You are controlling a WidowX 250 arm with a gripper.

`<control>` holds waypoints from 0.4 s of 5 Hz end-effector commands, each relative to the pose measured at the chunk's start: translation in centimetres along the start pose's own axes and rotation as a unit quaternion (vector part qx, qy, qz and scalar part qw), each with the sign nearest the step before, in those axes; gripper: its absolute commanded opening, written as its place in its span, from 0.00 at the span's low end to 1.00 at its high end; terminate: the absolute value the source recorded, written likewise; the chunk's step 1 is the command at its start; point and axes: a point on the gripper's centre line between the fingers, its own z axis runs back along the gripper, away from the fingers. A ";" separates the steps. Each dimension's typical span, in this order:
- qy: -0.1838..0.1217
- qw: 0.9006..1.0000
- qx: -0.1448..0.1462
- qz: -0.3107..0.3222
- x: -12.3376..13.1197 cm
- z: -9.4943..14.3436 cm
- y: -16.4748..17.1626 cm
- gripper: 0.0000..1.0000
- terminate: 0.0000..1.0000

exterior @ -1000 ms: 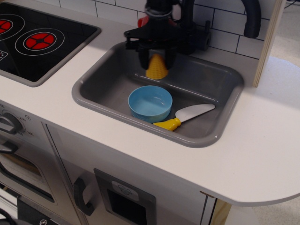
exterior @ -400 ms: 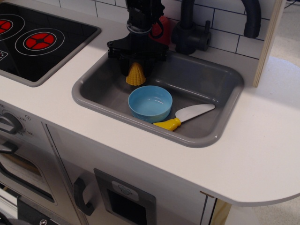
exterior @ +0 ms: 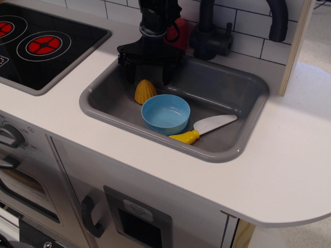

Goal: Take corn out of bowl sink

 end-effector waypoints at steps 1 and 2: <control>-0.033 0.999 -0.042 0.014 1.9 5.4 0.3 1.00 0.00; -0.021 0.997 -0.070 0.014 1.7 7.5 0.3 1.00 1.00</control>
